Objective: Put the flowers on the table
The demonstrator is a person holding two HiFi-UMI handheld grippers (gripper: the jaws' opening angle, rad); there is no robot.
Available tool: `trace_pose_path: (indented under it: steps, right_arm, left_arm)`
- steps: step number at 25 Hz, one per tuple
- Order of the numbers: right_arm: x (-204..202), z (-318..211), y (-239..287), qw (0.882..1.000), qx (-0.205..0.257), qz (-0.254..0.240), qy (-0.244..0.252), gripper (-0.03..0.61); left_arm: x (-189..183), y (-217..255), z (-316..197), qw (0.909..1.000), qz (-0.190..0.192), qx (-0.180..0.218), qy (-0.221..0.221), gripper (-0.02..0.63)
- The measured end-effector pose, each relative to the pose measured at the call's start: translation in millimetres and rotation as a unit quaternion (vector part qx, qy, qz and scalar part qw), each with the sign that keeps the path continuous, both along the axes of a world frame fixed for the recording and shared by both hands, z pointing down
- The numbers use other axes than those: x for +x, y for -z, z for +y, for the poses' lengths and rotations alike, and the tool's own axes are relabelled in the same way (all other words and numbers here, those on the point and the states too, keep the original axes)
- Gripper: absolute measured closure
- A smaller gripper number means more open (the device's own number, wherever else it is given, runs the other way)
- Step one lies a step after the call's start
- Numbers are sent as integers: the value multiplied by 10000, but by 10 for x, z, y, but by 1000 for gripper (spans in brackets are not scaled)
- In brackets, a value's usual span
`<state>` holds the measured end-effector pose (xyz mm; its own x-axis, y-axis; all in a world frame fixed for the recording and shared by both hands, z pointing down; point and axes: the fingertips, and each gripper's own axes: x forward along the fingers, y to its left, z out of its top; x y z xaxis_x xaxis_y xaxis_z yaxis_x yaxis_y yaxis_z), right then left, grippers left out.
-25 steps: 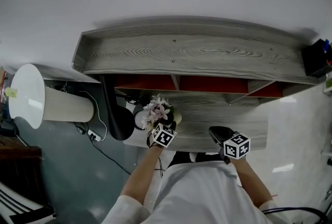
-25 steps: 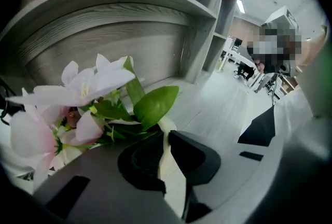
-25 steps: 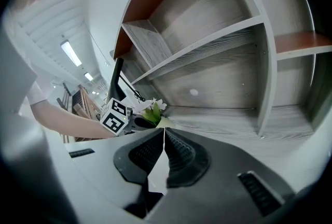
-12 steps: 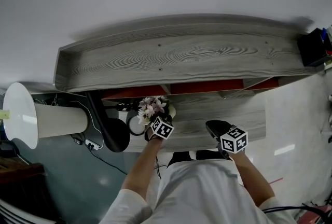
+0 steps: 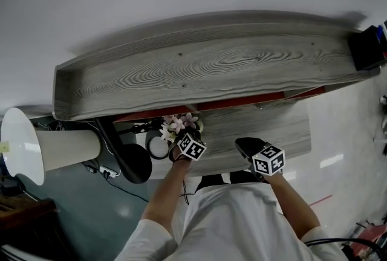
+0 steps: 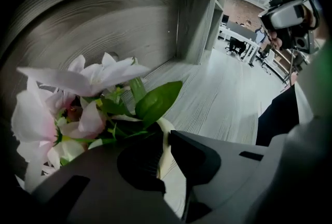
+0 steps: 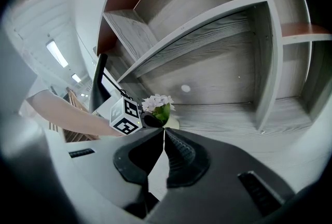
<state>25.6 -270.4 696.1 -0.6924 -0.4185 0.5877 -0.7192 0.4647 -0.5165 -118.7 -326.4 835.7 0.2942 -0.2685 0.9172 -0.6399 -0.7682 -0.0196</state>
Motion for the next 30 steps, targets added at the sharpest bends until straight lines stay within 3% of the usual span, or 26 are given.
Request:
trace_pose_path:
  steps: [9, 19, 30]
  right_arm:
    - [19, 38, -59, 9999, -87, 102, -76, 560]
    - [15, 142, -53, 9999, -100, 127, 54, 560]
    - [151, 229, 77, 9991, 82, 63, 415, 560]
  left_arm:
    - [46, -143, 37, 9982, -317, 239, -440, 560]
    - [66, -167, 38, 9984, -343, 333, -300, 545]
    - [161, 137, 121, 9963, -213, 832, 39, 532]
